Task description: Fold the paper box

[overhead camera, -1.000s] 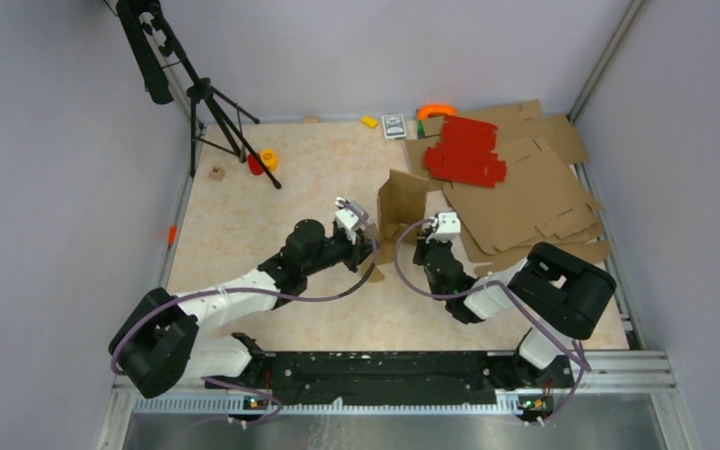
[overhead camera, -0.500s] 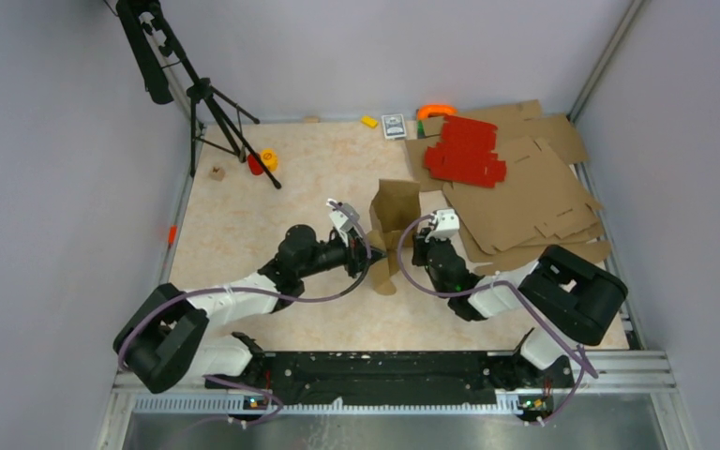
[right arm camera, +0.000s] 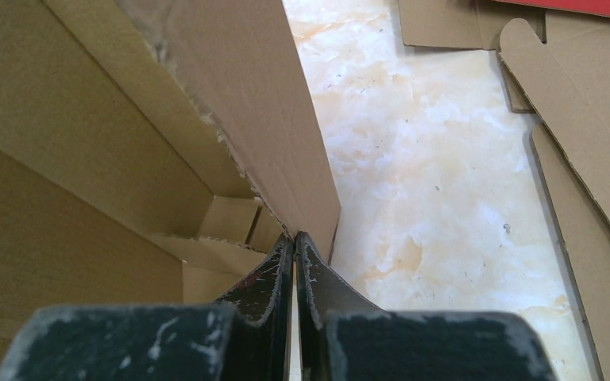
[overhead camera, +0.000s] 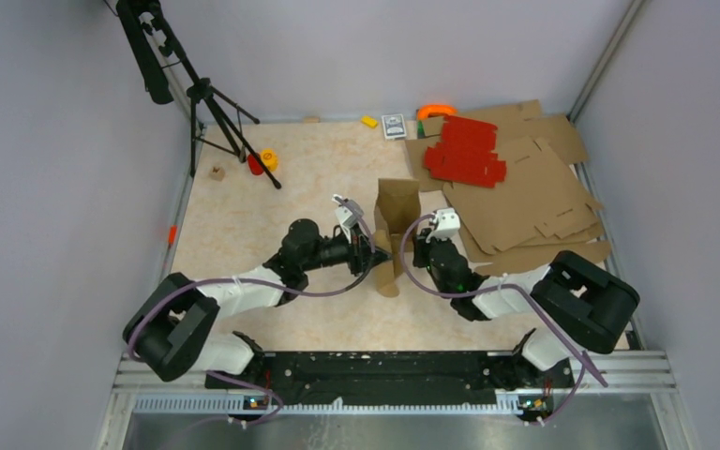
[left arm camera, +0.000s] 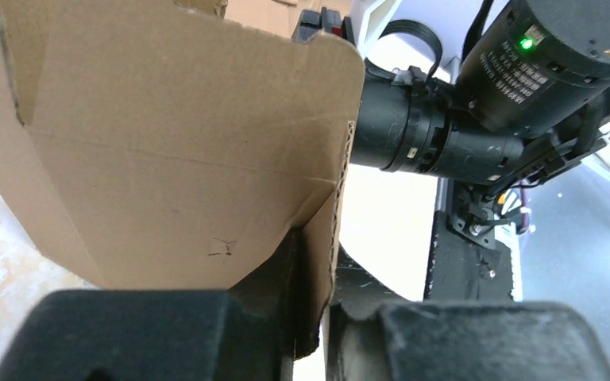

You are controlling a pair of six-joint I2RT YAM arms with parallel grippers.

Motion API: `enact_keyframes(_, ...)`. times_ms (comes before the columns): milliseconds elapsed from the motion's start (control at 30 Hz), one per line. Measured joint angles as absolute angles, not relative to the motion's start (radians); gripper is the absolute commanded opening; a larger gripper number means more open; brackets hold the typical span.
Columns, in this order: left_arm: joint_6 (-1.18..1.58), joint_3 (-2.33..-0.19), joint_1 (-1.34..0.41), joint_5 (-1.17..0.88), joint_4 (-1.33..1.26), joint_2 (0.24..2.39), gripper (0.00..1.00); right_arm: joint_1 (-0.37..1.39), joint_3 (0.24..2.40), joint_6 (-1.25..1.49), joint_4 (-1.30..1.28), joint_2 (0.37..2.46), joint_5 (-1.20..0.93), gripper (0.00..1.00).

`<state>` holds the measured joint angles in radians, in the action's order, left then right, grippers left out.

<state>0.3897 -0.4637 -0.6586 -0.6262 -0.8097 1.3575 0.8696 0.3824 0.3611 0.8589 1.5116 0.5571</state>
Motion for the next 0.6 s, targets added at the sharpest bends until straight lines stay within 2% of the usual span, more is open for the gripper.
enact_keyframes(100, 0.349, -0.500, -0.670, -0.605, -0.677, 1.327, 0.33, 0.870, 0.380, 0.359, 0.842, 1.499, 0.555, 0.00)
enact_keyframes(200, 0.305, -0.531, -0.673, -0.561, -0.504, 1.263, 0.38, 0.870, 0.379, 0.351, 0.828, 1.491, 0.554, 0.00)
enact_keyframes(467, 0.273, -0.555, -0.667, -0.409, -0.224, 1.139, 0.38, 0.870, 0.379, 0.318, 0.818, 1.487, 0.550, 0.00)
enact_keyframes(600, 0.271, -0.555, -0.658, -0.368, -0.178, 1.134, 0.26, 0.870, 0.381, 0.297, 0.796, 1.475, 0.539, 0.02)
